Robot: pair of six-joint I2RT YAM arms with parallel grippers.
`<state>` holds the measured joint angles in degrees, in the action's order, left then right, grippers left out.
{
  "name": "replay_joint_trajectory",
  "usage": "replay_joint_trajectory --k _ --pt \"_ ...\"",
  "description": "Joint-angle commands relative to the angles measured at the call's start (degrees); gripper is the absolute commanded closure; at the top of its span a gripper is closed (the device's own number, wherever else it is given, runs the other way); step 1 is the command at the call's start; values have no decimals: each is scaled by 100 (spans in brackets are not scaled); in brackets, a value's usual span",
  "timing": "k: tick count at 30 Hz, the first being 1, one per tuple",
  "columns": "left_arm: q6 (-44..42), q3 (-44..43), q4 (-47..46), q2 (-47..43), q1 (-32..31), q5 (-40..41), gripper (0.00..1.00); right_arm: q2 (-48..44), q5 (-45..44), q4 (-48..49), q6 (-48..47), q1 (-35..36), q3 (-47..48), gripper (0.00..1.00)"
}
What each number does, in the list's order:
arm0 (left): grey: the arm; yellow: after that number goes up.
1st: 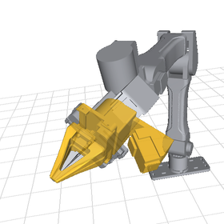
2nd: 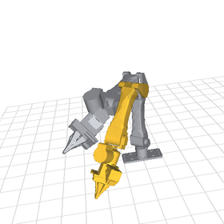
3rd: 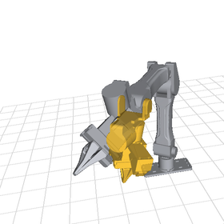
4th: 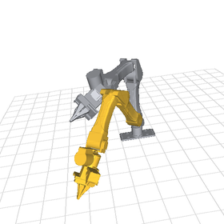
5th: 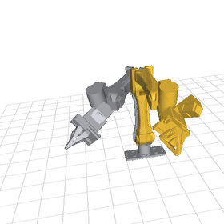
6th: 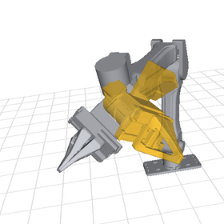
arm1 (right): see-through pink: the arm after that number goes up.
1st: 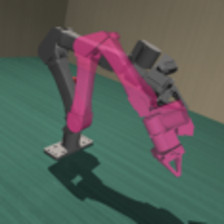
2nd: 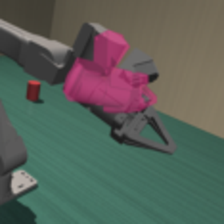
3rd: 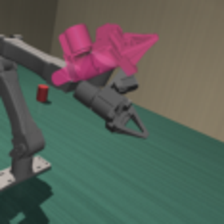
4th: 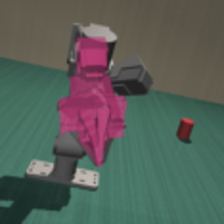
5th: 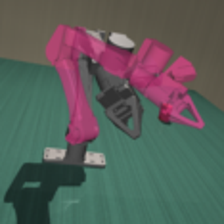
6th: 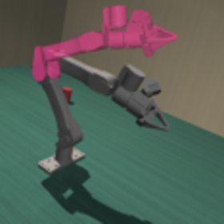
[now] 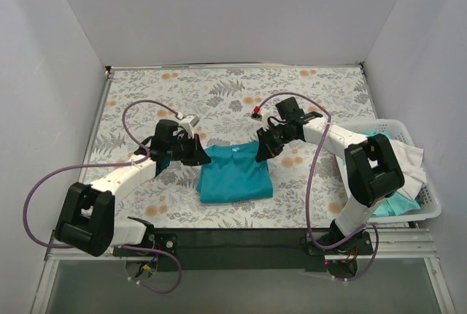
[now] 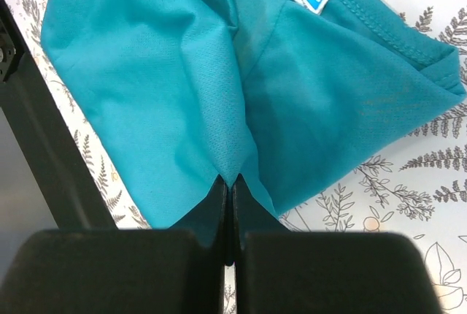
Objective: Fold and stack the t-shirts
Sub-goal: Fold the tshirt
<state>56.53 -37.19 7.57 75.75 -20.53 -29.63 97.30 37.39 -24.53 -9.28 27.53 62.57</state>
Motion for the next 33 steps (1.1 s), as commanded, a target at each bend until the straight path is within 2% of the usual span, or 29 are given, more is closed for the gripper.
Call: replay_joint_trajectory --k 1,4,6,7,11,16,19,21,22,23,24,28,29,31,33 --pt "243 54 -80 -752 -30 377 100 -360 -116 -218 -65 51 413 99" --pt "551 202 -387 -781 14 966 100 -256 -337 -219 -100 -2 781 99" --pt "928 265 -721 -562 93 1082 100 174 -259 -227 -153 -81 1055 99" --pt "1086 274 -1053 -195 120 1117 100 550 -249 -219 -197 -107 1326 99" --pt "1378 73 -1319 772 181 1143 100 1438 -179 -245 -276 -265 2013 99" --pt "1431 -227 -1398 1284 287 1284 100 1994 -266 -236 -267 -380 2497 99" --pt "1404 -324 -1373 1381 287 1354 100 2118 -381 -245 -294 -415 2550 90" --pt "1396 -403 -1303 1434 296 1433 97 2127 -399 -245 -285 -415 2489 82" --pt "1404 -421 -1180 1417 296 1494 90 2083 -434 -236 -276 -415 2454 81" --pt "1413 -438 -1118 1373 287 1565 86 2048 -451 -236 -224 -415 2445 74" --pt "1422 -456 -1074 1312 296 1731 82 1996 -460 -245 -197 -406 2419 71" --pt "1290 -526 -872 690 287 1969 49 1470 -871 -227 13 -406 2445 60" --pt "1212 -552 -854 583 287 1987 34 1381 -978 -166 83 -406 2427 57" --pt "1132 -657 -636 380 261 2040 25 1118 -1337 -131 277 -415 2349 56" --pt "1044 -728 -494 134 182 2066 22 915 -1514 36 469 -415 2208 54"
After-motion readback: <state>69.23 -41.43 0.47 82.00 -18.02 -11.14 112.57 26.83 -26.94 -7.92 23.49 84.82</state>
